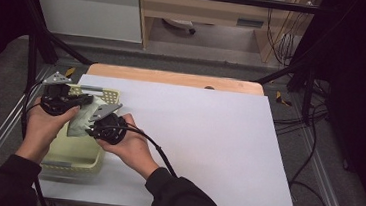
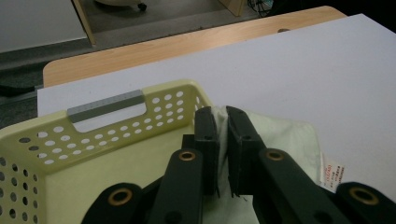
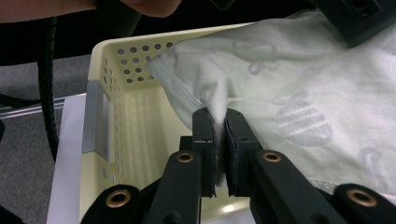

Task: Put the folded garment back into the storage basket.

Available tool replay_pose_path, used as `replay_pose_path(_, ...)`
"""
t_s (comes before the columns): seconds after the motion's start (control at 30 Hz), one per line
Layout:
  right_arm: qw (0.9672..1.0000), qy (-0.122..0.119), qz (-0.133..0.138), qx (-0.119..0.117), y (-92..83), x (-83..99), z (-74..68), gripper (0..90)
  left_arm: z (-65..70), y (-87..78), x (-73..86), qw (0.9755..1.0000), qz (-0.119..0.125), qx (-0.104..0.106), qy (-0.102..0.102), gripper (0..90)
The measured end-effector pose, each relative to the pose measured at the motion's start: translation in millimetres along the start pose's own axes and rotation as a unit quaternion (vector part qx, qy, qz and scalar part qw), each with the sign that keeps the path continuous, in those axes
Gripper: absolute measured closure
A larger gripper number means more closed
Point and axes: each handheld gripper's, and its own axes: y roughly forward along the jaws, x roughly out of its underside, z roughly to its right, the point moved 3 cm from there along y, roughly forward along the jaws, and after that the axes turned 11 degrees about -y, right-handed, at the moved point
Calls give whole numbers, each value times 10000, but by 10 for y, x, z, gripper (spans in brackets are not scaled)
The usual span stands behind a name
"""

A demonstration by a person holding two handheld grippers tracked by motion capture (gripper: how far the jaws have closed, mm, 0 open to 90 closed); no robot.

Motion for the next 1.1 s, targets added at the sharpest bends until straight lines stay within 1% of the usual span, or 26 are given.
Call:
replay_pose_path(0.23, 10000, -55, -20, -18, 66, 1, -2, 844, -54, 4, 17, 10000, -38, -56, -18, 839)
replay_pose_path(0.3, 10000, -43, 1, -18, 72, 1, 1, 844, -63, 2, 22, 10000, -8, -75, -13, 839)
replay_pose_path(0.4, 10000, -85, 10, 24, 89, 10, 6, 844, -83, -1, 30, 10000, 15, -80, -26, 839)
replay_pose_path(0.47, 10000, -58, -4, 55, 105, 22, 14, 845, -94, 6, 37, 9999, 20, -79, -59, 839)
replay_pose_path(0.7, 9998, 20, 222, 6, 147, 44, 37, 845, -135, 13, 51, 9999, 36, -94, -108, 839)
replay_pose_path(0.8, 9997, 4, 224, 16, 153, 38, 32, 845, -141, -5, 60, 9999, 38, -128, -29, 838)
replay_pose_path(0.9, 9997, -20, 225, 11, 161, 35, 25, 844, -155, -16, 66, 9999, 75, -26, -145, 838)
replay_pose_path(1.0, 9998, 9, 199, 0, 184, 49, 23, 845, -173, -7, 72, 9999, 39, -82, -104, 839)
replay_pose_path(1.03, 9998, 5, 191, 3, 192, 52, 22, 844, -180, -3, 73, 9999, 56, -90, -110, 839)
replay_pose_path(1.1, 9998, 13, 199, 12, 194, 52, 28, 844, -195, -2, 72, 9998, 86, -147, -58, 839)
